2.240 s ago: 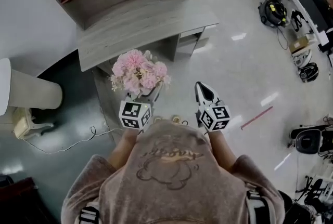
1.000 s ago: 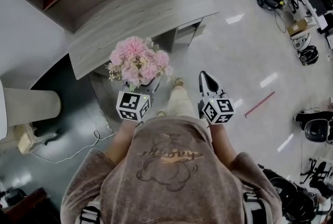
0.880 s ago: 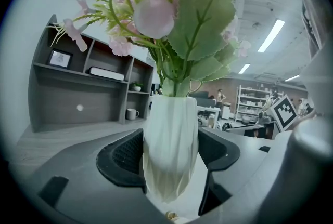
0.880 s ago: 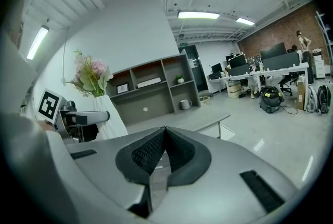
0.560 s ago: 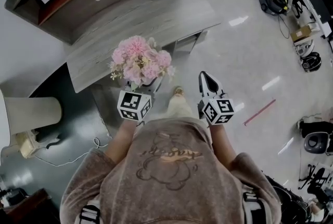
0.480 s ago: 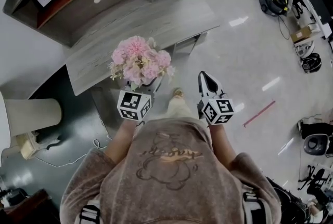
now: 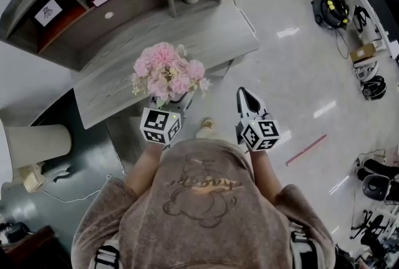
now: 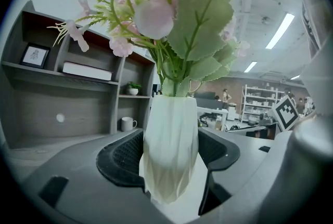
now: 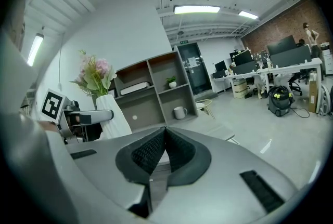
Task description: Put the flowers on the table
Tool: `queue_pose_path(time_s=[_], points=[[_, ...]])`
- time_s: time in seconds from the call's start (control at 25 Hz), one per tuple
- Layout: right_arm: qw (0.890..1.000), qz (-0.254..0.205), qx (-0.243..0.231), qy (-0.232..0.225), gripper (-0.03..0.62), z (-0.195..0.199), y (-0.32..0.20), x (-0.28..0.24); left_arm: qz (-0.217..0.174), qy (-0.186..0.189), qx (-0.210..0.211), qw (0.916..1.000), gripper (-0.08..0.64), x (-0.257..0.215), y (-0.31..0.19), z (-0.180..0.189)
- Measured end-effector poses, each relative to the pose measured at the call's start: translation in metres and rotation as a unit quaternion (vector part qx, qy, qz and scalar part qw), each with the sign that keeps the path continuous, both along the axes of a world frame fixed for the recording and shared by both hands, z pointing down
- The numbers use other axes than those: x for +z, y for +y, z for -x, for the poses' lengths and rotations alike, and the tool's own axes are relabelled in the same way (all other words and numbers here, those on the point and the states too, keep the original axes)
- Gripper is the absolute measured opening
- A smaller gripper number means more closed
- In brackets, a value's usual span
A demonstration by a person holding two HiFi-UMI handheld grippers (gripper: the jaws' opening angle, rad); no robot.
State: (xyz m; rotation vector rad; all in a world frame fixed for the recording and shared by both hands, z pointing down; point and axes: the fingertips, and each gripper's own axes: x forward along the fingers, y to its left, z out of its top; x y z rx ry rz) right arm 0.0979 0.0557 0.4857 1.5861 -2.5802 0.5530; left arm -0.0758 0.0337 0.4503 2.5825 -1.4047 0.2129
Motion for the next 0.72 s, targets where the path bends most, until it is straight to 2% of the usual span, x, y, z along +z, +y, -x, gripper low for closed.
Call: queue_pose_path(time_s=[0.28,0.72], points=[[1.0,0.0,-0.014,-0.001,-0.003,-0.032,-0.048,0.001,-0.016,0.004,-0.012,0.9998,0.331,-0.008,-0.048,-0.027],[1.0,0.007,-0.015,-0.01,-0.003,-0.031,-0.106,0.013,-0.025,-0.001,-0.017,0.9996,0.331,-0.01,-0.113,-0.024]])
